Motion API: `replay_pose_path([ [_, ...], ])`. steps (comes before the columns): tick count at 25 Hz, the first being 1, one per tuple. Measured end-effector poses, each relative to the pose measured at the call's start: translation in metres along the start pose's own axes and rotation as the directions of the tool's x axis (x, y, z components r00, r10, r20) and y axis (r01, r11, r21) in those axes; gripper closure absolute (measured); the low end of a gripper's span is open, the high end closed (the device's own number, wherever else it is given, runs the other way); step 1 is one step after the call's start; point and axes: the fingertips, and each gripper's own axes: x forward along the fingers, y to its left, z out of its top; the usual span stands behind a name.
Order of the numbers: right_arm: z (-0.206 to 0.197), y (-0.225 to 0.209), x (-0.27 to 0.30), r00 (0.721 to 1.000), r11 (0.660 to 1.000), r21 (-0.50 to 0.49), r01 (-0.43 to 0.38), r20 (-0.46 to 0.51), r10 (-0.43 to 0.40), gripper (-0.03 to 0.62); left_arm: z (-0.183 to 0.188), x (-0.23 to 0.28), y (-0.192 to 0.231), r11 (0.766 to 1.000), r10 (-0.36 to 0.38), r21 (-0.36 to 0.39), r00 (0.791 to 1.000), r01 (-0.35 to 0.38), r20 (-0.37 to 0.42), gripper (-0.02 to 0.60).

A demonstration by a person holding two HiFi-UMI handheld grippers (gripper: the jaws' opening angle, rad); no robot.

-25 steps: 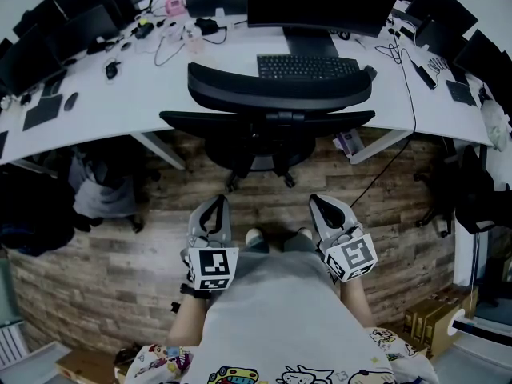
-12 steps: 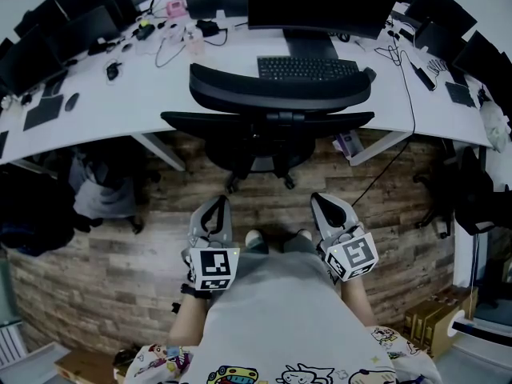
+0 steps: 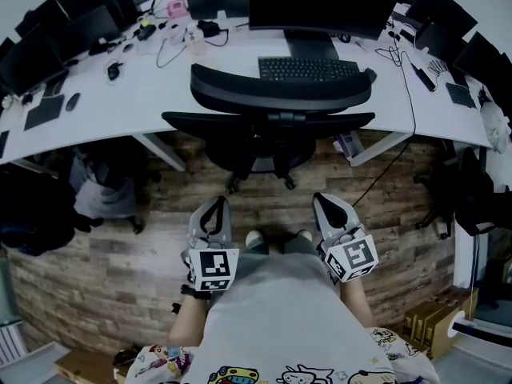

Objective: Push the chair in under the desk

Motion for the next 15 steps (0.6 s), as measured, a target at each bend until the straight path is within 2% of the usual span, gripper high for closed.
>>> replay_pose_path([
  [15, -0.002, 0.001, 0.0, 1.0, 1.0, 0.005, 0.003, 0.007, -0.003, 0.594, -0.002, -0.002, 0.016, 0.999, 0.033, -0.003, 0.999, -0.033, 0.002, 0.571],
])
